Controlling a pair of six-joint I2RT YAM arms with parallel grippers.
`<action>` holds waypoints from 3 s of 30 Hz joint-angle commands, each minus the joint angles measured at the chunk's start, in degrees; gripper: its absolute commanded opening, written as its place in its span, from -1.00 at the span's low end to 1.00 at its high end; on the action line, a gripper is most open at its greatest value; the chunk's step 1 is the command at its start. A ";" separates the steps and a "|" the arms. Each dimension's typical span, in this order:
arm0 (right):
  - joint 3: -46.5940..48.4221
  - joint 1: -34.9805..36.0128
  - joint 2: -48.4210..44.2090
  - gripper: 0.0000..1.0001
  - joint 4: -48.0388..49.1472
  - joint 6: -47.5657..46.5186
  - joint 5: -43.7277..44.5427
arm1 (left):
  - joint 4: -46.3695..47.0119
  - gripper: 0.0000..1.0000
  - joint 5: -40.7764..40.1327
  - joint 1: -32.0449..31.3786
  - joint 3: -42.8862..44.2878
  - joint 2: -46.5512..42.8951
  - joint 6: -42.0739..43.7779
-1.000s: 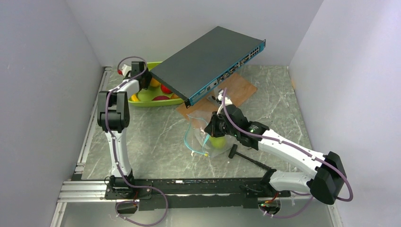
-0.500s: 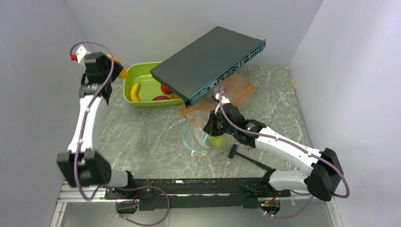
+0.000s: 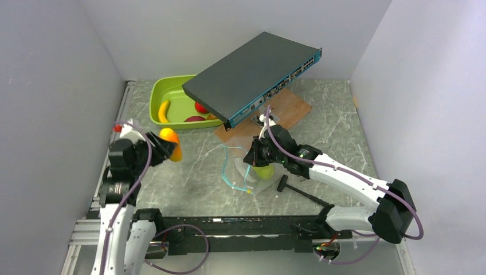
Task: Place the food in the zip-top bag and seal the zipper
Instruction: Place the fake fruit in the zipper food storage bag, then pick up the fake fruit from the bin.
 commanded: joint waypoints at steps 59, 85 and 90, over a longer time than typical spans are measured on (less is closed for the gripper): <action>-2.21 5.92 -5.28 -1.00 13.29 2.72 -11.03 | 63.41 0.99 0.04 -40.70 -32.93 4.08 -44.05; -4.43 -5.11 -3.27 -1.00 12.91 5.03 -20.97 | -11.90 0.99 -28.61 -40.60 -3.96 -20.11 -14.74; -5.14 -5.36 -3.00 -1.00 13.01 3.20 -20.75 | -10.23 0.99 -35.17 -40.63 -4.13 -15.62 -11.61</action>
